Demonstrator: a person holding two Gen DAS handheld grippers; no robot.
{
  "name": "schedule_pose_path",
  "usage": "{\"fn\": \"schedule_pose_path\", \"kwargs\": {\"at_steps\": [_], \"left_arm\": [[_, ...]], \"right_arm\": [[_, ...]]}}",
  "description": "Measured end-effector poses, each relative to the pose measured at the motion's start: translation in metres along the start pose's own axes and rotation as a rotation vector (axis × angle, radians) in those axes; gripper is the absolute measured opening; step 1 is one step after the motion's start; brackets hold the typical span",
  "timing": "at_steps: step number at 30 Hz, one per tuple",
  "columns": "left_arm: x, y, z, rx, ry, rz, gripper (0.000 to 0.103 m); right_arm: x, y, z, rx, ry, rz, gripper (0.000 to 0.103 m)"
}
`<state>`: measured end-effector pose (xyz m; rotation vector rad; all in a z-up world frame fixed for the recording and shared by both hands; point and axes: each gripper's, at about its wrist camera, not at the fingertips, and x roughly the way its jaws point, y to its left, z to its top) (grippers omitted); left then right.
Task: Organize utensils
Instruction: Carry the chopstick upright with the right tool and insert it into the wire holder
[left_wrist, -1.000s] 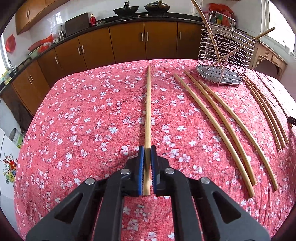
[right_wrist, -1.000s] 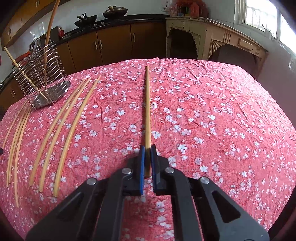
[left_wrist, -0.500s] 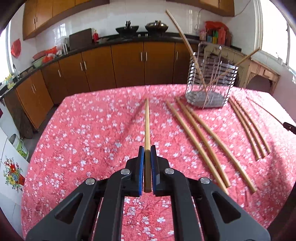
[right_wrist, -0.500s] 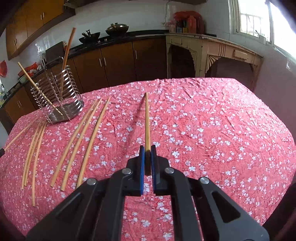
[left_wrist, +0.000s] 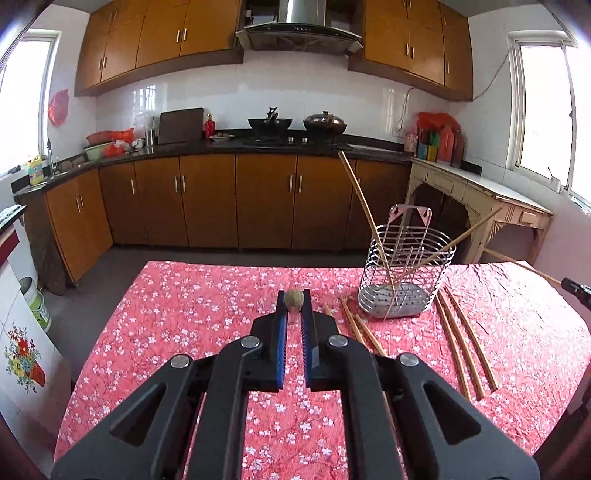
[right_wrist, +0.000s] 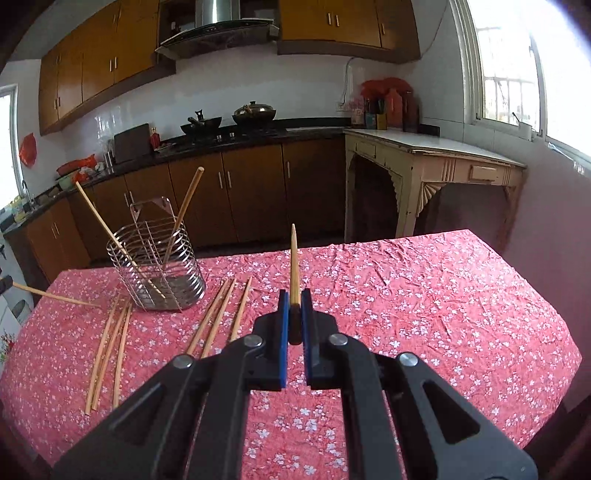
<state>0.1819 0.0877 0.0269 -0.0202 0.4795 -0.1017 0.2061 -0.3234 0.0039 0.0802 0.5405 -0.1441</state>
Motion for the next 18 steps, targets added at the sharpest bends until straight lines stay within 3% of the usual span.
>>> {"fn": "schedule_pose_path", "kwargs": {"at_steps": [9, 18], "left_arm": [[0.000, -0.005, -0.002, 0.003, 0.000, -0.003, 0.007], [0.000, -0.002, 0.000, -0.009, 0.004, -0.004, 0.007]], "right_arm": [[0.035, 0.001, -0.044, -0.035, 0.091, -0.014, 0.007], [0.026, 0.001, -0.034, -0.007, 0.040, -0.006, 0.008]]}}
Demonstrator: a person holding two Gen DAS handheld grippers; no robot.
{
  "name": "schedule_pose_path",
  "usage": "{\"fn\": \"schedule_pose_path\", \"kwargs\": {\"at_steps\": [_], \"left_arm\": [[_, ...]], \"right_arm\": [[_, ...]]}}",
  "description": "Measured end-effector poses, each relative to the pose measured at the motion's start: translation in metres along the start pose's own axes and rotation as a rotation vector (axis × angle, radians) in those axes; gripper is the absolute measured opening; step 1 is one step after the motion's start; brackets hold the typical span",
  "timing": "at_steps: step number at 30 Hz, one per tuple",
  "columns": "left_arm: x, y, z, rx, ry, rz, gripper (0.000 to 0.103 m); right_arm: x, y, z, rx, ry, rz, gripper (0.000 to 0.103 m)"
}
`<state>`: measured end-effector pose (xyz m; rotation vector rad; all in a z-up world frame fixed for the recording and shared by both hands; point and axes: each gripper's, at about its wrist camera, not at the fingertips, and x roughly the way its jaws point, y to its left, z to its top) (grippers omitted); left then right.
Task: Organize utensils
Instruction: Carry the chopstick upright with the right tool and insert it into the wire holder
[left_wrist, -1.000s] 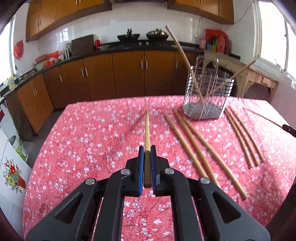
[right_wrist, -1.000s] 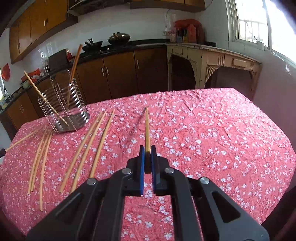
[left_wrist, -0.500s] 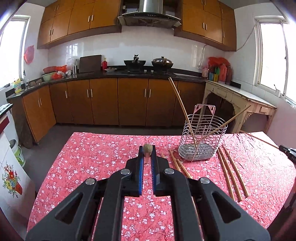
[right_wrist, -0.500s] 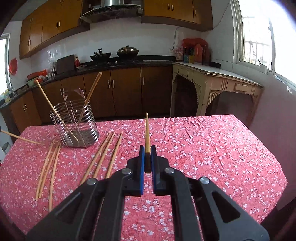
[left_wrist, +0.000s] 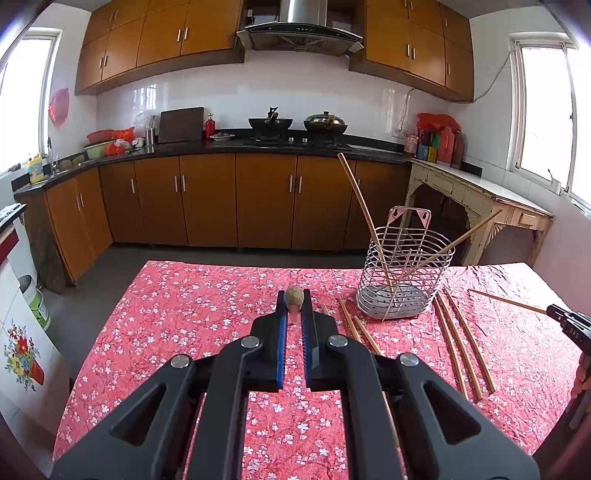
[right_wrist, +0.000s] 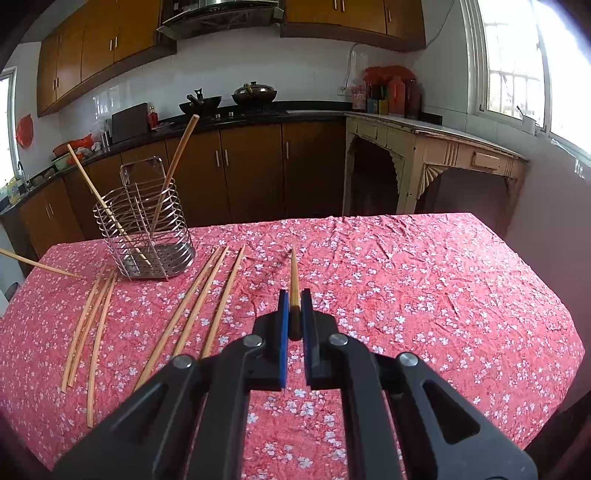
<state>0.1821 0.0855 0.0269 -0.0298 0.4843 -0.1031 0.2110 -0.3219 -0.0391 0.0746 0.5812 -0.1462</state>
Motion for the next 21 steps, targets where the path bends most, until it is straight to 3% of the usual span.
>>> {"fn": "schedule_pose_path", "kwargs": {"at_steps": [10, 21], "left_arm": [[0.000, -0.002, 0.014, -0.017, -0.014, -0.005, 0.007], [0.001, -0.008, 0.032, -0.029, -0.038, -0.003, 0.007]], "right_arm": [[-0.027, 0.000, 0.056, 0.035, -0.120, 0.045, 0.007], [-0.051, 0.012, 0.102, 0.031, -0.178, 0.124, 0.007]]}}
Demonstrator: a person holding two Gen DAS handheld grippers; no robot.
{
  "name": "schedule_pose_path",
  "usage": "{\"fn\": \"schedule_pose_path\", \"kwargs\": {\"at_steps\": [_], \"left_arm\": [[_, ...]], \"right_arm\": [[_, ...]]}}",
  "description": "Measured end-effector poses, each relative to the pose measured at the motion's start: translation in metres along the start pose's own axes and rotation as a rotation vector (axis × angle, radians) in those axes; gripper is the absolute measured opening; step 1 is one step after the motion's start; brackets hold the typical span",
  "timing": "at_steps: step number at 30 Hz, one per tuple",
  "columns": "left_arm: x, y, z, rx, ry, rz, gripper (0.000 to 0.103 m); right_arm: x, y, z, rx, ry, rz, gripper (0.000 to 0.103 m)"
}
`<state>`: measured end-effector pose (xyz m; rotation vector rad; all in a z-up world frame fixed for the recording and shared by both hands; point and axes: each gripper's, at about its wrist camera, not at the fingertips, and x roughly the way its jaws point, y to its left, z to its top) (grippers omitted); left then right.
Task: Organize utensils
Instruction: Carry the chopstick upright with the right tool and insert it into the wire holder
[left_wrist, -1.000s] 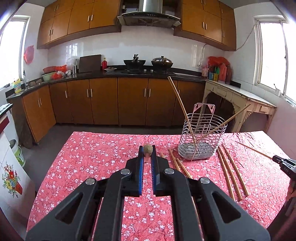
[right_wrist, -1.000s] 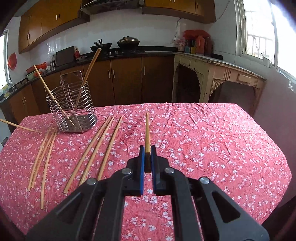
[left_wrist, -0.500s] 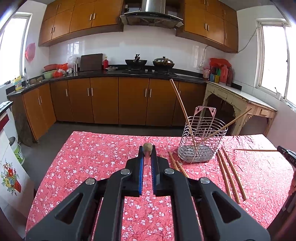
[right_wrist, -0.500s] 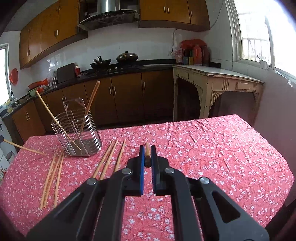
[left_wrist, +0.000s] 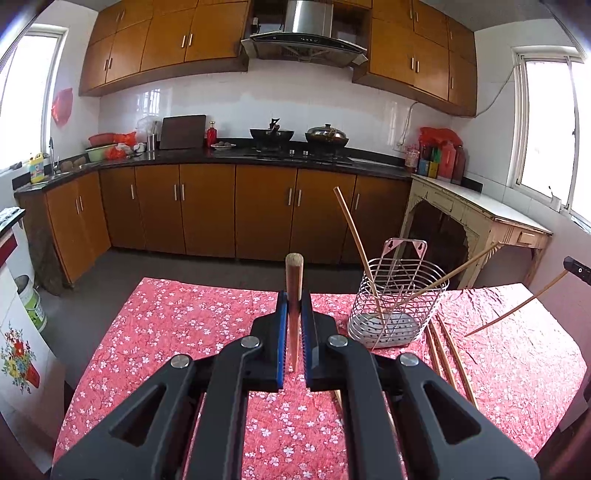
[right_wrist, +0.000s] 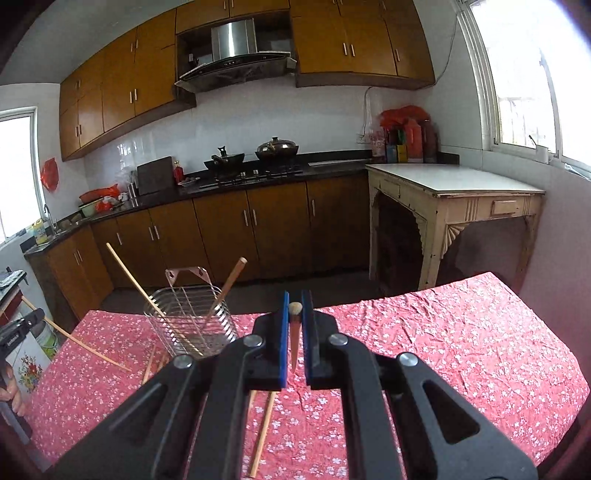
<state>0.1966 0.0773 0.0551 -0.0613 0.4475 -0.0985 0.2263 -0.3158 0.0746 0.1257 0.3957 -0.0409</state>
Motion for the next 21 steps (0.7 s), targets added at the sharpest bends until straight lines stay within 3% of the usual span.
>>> {"fn": "schedule_pose_path", "kwargs": {"at_steps": [7, 15, 21], "left_arm": [[-0.009, -0.006, 0.018, 0.006, -0.031, -0.007, 0.007], [-0.036, -0.035, 0.071, 0.035, -0.135, -0.046, 0.007], [-0.027, -0.072, 0.115, 0.024, -0.179, -0.077, 0.007]], "right_arm": [[-0.022, 0.018, 0.028, -0.009, -0.005, 0.101, 0.007], [-0.059, 0.046, 0.083, -0.038, -0.060, 0.217, 0.007], [-0.034, 0.088, 0.120, -0.101, -0.062, 0.219, 0.007]]}}
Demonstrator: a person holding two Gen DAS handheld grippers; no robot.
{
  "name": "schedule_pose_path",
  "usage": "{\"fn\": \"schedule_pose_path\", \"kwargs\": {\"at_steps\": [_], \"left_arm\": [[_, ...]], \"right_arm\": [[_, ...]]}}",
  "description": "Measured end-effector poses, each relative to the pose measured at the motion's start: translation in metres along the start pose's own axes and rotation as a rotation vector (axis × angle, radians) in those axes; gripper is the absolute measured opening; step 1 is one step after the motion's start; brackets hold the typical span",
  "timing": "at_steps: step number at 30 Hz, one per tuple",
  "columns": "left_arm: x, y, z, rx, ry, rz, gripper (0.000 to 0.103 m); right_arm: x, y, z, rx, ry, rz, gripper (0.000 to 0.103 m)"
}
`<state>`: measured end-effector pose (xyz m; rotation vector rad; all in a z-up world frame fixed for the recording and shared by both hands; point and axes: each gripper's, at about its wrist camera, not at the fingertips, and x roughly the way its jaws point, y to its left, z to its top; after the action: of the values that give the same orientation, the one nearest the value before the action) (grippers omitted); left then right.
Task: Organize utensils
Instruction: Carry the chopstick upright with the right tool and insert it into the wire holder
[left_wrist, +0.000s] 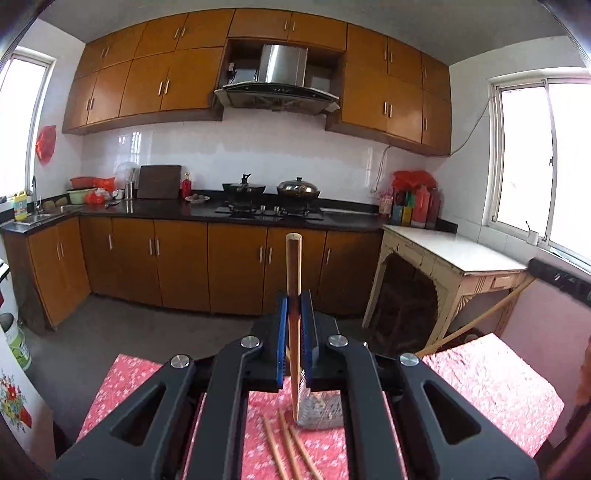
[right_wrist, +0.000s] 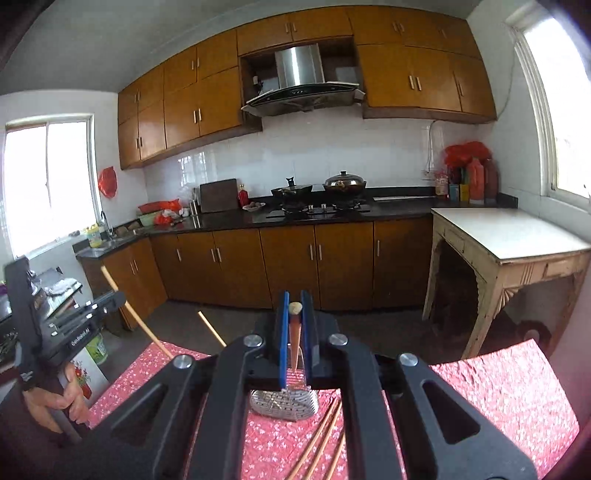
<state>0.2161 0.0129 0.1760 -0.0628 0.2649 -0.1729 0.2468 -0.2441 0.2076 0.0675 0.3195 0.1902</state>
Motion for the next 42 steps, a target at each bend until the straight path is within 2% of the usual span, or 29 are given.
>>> {"fn": "schedule_pose_path", "kwargs": {"at_steps": [7, 16, 24, 31, 42], "left_arm": [[0.042, -0.033, 0.019, -0.001, -0.023, 0.009, 0.007], [0.094, -0.044, -0.001, 0.008, 0.045, 0.048, 0.007], [0.114, -0.043, -0.018, 0.009, 0.089, 0.055, 0.007], [0.116, -0.046, -0.015, 0.012, 0.090, 0.048, 0.007], [0.130, -0.047, -0.022, 0.020, 0.130, 0.054, 0.007]], "right_arm": [[0.080, 0.007, 0.008, -0.001, 0.103, -0.004, 0.007], [0.139, 0.002, -0.002, 0.020, 0.199, 0.016, 0.007], [0.141, -0.003, -0.007, 0.040, 0.211, 0.055, 0.007], [0.136, -0.004, 0.000, 0.039, 0.203, 0.058, 0.007], [0.184, -0.009, -0.031, 0.053, 0.322, 0.027, 0.008]]}}
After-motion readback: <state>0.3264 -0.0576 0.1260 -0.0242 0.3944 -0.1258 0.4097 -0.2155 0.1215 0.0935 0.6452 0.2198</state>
